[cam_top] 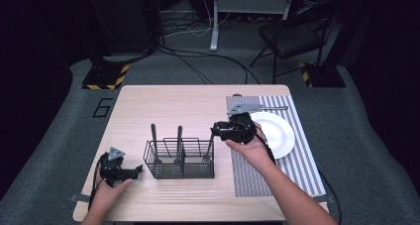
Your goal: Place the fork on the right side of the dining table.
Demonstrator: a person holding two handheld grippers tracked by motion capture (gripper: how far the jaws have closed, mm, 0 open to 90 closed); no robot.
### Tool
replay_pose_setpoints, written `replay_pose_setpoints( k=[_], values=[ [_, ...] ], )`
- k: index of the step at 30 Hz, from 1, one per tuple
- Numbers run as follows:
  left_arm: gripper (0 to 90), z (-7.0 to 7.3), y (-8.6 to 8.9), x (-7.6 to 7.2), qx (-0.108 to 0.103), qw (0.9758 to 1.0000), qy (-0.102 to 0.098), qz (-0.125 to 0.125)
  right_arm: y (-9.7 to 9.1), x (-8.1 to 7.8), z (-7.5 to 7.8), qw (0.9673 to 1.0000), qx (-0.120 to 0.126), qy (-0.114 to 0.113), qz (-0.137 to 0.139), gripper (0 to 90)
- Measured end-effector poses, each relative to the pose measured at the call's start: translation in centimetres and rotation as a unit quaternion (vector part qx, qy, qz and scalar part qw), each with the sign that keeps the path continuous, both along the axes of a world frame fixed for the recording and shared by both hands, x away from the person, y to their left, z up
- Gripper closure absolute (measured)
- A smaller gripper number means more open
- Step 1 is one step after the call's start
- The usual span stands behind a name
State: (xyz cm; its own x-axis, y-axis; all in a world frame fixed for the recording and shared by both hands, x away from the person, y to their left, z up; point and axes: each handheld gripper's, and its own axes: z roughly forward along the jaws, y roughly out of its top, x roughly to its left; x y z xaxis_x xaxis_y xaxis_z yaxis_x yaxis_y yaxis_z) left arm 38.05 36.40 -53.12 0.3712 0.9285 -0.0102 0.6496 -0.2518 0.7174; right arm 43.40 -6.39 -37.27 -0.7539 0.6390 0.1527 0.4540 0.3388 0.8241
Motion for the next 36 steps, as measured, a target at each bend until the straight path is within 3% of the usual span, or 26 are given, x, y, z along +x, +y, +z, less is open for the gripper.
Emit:
replay_pose_setpoints(
  k=[12, 22, 36],
  values=[
    [0.2, 0.0, 0.0, 0.0, 0.000, 1.0000, 0.000, 0.000, 0.5, 0.0, 0.8, 0.9999, 0.004, -0.013, -0.001, 72.2],
    [0.2, 0.0, 0.0, 0.0, 0.000, 1.0000, 0.000, 0.000, 0.2, 0.1, 1.0, 0.9999, 0.012, -0.004, -0.007, 80.7],
    [0.2, 0.0, 0.0, 0.0, 0.000, 1.0000, 0.000, 0.000, 1.2, -1.1, 2.0, 0.9994, 0.024, -0.006, 0.025, 85.2]
  ],
)
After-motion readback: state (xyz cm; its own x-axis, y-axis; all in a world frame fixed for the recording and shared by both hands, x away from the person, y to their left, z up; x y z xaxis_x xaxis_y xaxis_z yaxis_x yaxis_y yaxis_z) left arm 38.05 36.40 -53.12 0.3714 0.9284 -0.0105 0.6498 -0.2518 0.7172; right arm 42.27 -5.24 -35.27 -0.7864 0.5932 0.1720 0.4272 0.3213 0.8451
